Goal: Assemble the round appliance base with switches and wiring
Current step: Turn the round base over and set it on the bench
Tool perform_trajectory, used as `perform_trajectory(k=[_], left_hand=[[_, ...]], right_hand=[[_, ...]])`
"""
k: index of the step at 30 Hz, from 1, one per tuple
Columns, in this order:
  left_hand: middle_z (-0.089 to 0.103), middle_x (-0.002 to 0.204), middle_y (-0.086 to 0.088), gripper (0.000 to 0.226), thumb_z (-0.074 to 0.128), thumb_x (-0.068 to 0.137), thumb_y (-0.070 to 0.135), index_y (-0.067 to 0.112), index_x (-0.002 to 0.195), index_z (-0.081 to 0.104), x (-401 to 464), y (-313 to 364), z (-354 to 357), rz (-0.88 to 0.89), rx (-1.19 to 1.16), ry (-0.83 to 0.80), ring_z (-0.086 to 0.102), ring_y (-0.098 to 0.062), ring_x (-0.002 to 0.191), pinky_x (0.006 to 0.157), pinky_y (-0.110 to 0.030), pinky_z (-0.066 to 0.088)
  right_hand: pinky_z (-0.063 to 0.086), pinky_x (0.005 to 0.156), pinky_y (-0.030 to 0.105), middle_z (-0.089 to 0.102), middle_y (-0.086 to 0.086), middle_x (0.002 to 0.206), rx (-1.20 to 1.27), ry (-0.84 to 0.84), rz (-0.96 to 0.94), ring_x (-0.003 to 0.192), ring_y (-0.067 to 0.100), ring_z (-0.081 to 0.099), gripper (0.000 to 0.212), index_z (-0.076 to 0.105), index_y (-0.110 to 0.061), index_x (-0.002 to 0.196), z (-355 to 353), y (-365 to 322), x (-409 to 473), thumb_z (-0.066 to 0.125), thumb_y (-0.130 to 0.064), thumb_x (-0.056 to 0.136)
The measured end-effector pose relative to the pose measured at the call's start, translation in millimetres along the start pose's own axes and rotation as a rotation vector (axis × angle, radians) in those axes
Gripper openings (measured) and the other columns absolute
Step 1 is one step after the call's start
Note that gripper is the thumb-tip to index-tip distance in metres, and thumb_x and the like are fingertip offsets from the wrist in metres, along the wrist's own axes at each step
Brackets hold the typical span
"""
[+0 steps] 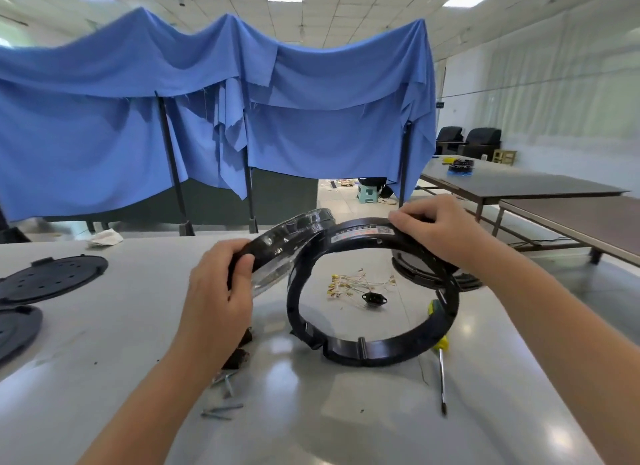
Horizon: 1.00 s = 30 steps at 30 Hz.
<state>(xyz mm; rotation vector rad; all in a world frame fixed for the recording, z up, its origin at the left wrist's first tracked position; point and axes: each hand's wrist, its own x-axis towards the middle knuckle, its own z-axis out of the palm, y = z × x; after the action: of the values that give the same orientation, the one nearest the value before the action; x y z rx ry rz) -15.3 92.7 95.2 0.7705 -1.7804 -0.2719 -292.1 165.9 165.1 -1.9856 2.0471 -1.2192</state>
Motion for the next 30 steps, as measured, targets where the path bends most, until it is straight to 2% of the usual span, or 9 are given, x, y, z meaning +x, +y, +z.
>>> perform_trajectory(k=[3,6,10,12,18,23,26,28,30], left_hand=[[0.061,0.084,0.007,0.018,0.048,0.098,0.01,0.013,0.11,0.061,12.6,5.6,0.4,-0.037,-0.032,0.011,0.054,-0.006,0.073,0.067,-0.019,0.039],[0.06,0.083,0.014,0.019,0.048,0.098,0.012,0.017,0.111,0.062,24.2,9.1,0.1,-0.086,-0.061,-0.018,0.054,-0.001,0.071,0.066,-0.015,0.039],[0.067,0.091,0.013,0.024,0.048,0.099,0.01,0.024,0.107,0.065,37.0,14.5,-4.7,-0.136,-0.141,-0.074,0.06,0.002,0.077,0.067,-0.004,0.042],[0.07,0.092,0.009,0.027,0.048,0.099,0.01,0.027,0.104,0.067,44.1,18.2,-8.6,-0.188,-0.216,-0.107,0.063,-0.003,0.078,0.065,-0.006,0.046],[0.075,0.091,0.005,0.025,0.05,0.099,0.013,0.029,0.097,0.07,58.2,28.9,-17.8,-0.358,-0.417,-0.166,0.069,-0.009,0.08,0.078,-0.026,0.051],[0.075,0.083,0.009,0.021,0.054,0.098,0.016,0.028,0.095,0.071,56.7,35.3,-17.9,-0.413,-0.479,-0.205,0.069,-0.009,0.076,0.061,-0.017,0.052],[0.075,0.092,0.008,0.013,0.063,0.091,0.031,0.028,0.102,0.071,51.6,35.2,-17.8,-0.408,-0.502,-0.255,0.071,-0.01,0.087,0.073,-0.022,0.054],[0.073,0.094,0.012,0.032,0.07,0.079,0.045,0.033,0.108,0.068,47.3,35.2,-16.4,-0.371,-0.509,-0.316,0.071,-0.012,0.092,0.082,-0.028,0.053],[0.071,0.092,0.012,0.052,0.078,0.068,0.051,0.039,0.116,0.062,41.8,36.7,-12.6,-0.321,-0.489,-0.371,0.071,-0.011,0.089,0.078,-0.026,0.056]], right_hand=[[0.053,0.068,0.042,0.066,0.02,0.075,0.037,-0.029,0.045,0.071,0.036,0.062,0.036,0.072,-0.009,0.083,1.5,2.2,11.8,0.056,-0.041,0.091],[0.049,0.061,0.025,0.067,0.019,0.076,0.074,-0.055,0.095,0.06,0.025,0.06,0.033,0.074,-0.011,0.079,0.7,0.7,14.0,0.058,-0.038,0.091],[0.048,0.061,0.022,0.066,0.022,0.078,0.148,-0.091,0.144,0.06,0.012,0.056,0.031,0.074,-0.011,0.079,-2.2,-2.9,11.6,0.06,-0.037,0.09],[0.049,0.059,0.019,0.065,0.013,0.072,0.169,-0.099,0.176,0.056,0.008,0.057,0.032,0.073,-0.012,0.081,-4.6,-4.3,11.1,0.061,-0.041,0.089],[0.052,0.051,0.02,0.063,0.002,0.067,0.404,-0.087,0.209,0.054,0.011,0.064,0.02,0.063,-0.013,0.082,-7.8,-9.4,8.8,0.063,-0.031,0.09],[0.051,0.049,0.022,0.056,0.007,0.068,0.525,-0.062,0.249,0.049,0.01,0.059,0.027,0.046,-0.017,0.07,-1.9,-9.8,5.7,0.063,-0.024,0.09],[0.058,0.061,0.031,0.052,0.007,0.068,0.585,-0.06,0.254,0.053,0.014,0.058,0.031,0.042,-0.017,0.068,2.6,-6.4,3.8,0.064,-0.021,0.09],[0.052,0.075,0.042,0.051,0.009,0.07,0.572,-0.021,0.24,0.063,0.021,0.055,0.03,0.044,-0.016,0.068,7.0,-3.9,1.9,0.065,-0.023,0.089],[0.046,0.074,0.041,0.052,0.01,0.071,0.501,0.087,0.196,0.067,0.023,0.052,0.028,0.051,-0.01,0.072,14.1,-3.3,-1.6,0.063,-0.028,0.089]])
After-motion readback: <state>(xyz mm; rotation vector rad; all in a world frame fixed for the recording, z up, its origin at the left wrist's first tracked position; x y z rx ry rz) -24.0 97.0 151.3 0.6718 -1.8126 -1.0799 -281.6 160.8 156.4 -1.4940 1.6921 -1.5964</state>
